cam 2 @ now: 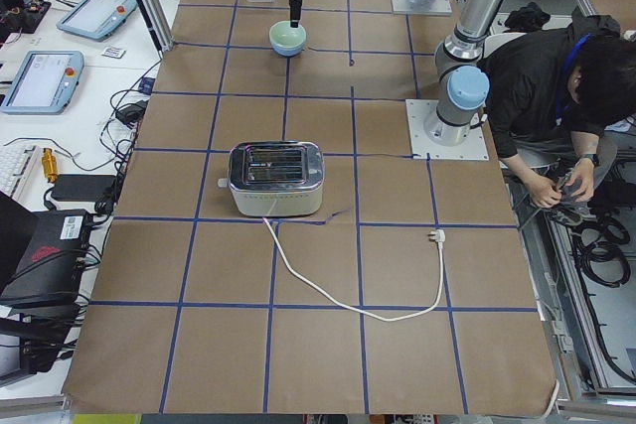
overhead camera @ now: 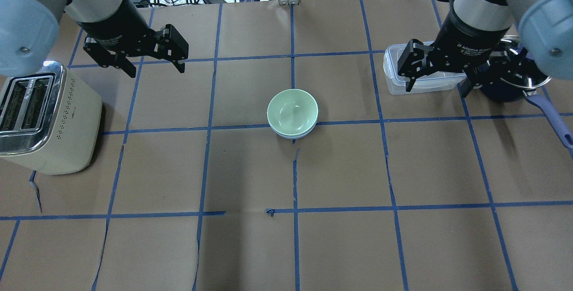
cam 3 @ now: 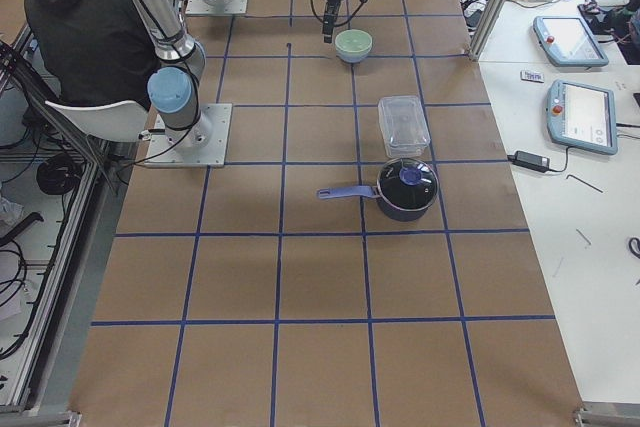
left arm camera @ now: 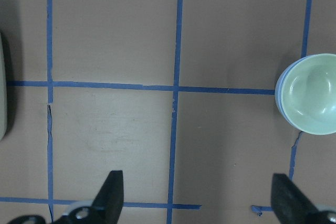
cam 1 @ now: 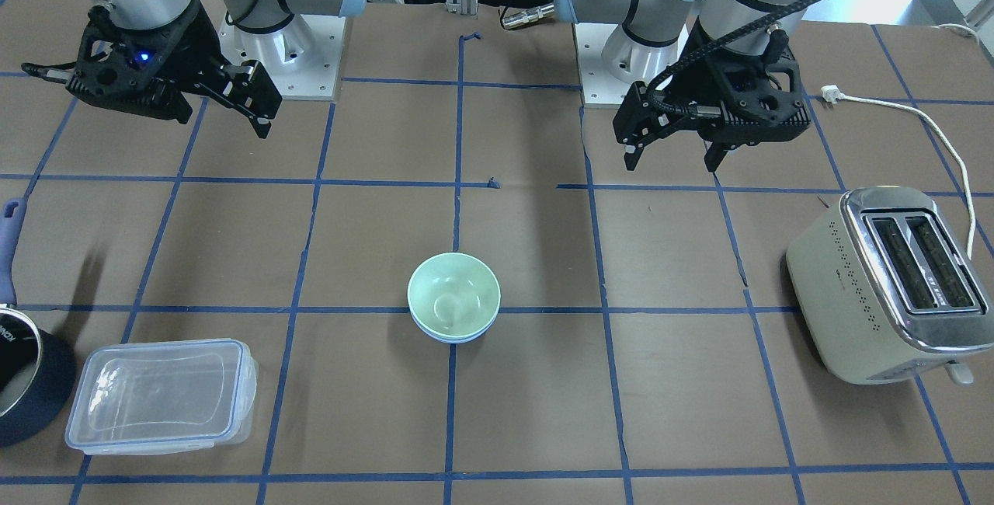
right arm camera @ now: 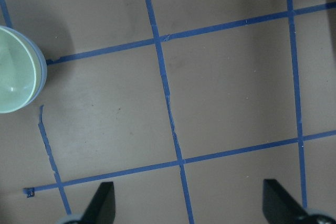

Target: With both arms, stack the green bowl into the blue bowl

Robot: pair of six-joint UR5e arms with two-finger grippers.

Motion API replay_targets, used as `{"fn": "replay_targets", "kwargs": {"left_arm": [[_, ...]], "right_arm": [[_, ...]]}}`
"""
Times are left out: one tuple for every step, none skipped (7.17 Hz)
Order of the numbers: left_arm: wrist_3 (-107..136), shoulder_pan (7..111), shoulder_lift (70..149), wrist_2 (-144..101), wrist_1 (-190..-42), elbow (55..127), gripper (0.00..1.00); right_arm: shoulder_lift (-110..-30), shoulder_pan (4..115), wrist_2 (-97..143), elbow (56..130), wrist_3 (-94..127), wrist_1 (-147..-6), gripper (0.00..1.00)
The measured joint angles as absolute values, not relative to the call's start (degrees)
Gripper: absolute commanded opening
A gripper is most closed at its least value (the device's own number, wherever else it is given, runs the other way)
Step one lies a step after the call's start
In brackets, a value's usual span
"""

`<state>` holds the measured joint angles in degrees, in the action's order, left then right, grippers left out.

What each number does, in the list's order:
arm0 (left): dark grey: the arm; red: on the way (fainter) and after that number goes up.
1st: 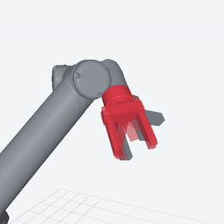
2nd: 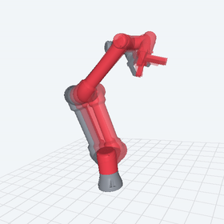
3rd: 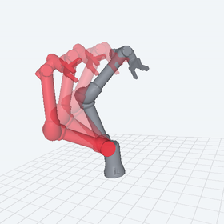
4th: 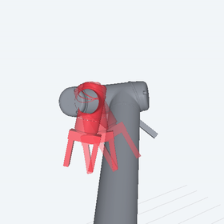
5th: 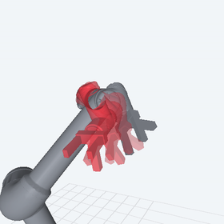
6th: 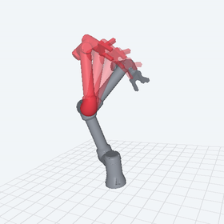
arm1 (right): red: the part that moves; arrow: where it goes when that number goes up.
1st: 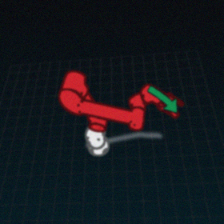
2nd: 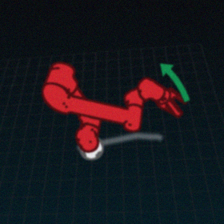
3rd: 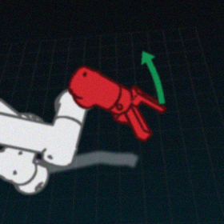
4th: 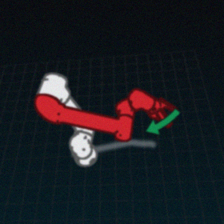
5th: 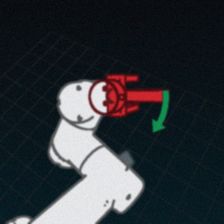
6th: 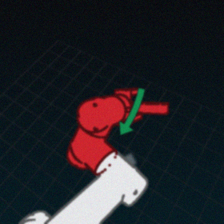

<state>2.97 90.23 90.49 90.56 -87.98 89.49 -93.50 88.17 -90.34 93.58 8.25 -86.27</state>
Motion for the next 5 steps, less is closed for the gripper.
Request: {"fn": "replay_targets", "kwargs": {"left_arm": [[3.0, 90.2, 90.5, 90.6, -88.0, 89.5, 1.0], [2.9, 90.3, 90.4, 90.8, -88.0, 89.4, 1.0], [2.9, 90.3, 90.4, 90.7, -88.0, 89.4, 1.0], [2.9, 90.3, 90.4, 90.7, -88.0, 89.4, 1.0], [2.9, 90.3, 90.4, 90.7, -88.0, 89.4, 1.0]], "right_arm": [[-93.4, 88.2, -90.5, 92.4, 6.9, -84.5, 1.0], [-93.5, 88.3, -90.6, 91.6, 6.3, -83.8, 1.0], [-93.6, 88.3, -90.4, 91.3, 6.1, -83.4, 1.0], [-93.8, 88.3, -90.2, 91.1, 6.0, -83.1, 1.0], [-94.1, 88.3, -90.1, 90.8, 6.0, -82.9, 1.0]]}}
